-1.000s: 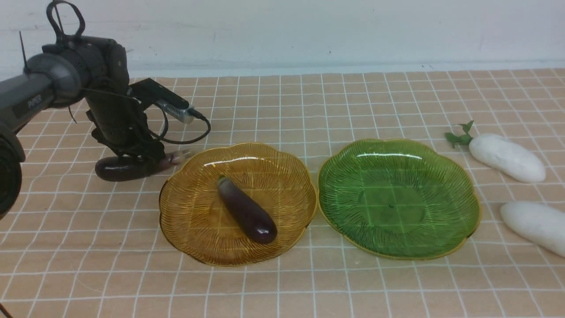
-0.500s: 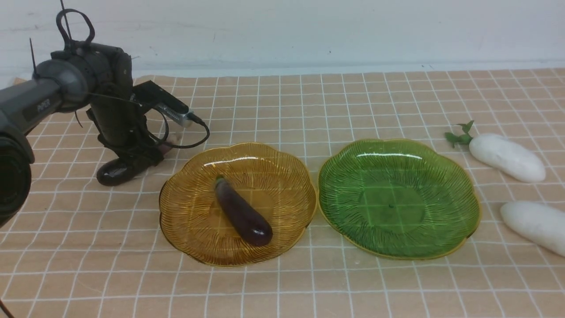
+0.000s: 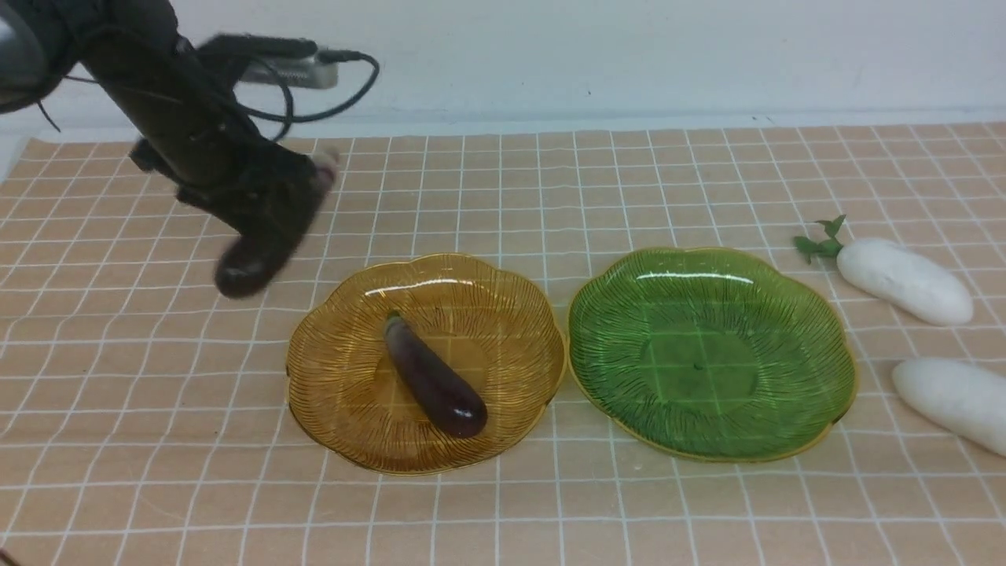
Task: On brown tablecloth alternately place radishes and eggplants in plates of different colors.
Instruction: 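Pick up the eggplant and place it in the yellow plate, then place the white radish on the plate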
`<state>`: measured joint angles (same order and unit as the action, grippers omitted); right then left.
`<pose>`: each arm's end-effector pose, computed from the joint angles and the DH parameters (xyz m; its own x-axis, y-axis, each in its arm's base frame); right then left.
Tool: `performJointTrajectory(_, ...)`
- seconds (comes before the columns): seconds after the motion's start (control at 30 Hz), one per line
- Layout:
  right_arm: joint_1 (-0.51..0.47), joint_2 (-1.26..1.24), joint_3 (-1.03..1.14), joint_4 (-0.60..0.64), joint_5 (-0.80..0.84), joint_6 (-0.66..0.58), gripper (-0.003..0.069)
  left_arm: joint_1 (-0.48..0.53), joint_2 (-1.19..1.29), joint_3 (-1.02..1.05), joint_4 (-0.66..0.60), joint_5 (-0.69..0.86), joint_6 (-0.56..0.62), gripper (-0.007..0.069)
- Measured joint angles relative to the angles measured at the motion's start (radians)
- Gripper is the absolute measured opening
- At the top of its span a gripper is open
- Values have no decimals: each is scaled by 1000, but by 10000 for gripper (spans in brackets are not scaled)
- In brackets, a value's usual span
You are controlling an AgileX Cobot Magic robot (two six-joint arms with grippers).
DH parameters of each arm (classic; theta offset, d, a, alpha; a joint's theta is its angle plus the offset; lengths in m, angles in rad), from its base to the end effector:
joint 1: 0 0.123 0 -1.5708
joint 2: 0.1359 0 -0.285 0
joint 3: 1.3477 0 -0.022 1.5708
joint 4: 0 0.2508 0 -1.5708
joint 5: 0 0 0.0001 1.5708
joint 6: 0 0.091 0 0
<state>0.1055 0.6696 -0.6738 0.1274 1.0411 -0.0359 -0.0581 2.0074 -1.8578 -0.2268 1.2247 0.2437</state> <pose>0.1015 0.0208 0.2999 -0.8112 -0.0572 -0.5820 -0.1452 0.9837 0.1057 0.4297 -0.0443 0.2837 -0.9236 0.2151 -0.3174 0.2735 0.9497 -0.1524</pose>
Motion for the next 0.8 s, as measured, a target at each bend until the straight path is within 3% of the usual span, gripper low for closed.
performJointTrajectory(0.17, 0, 0, 0, 7, -2, 0, -11, -55, 9, 122, -65, 1, -24, 238)
performJointTrajectory(0.37, 0, 31, -21, 22, 29, 23, -11, -110, 43, 145, -62, 0, -91, 335)
performJointTrajectory(0.6, 0, 164, -74, -14, 39, 30, -11, -117, 54, 143, -59, -2, -98, 535)
performJointTrajectory(0.8, 0, 403, -129, -127, -45, 49, 8, -118, 54, 93, -50, -2, -45, 541)
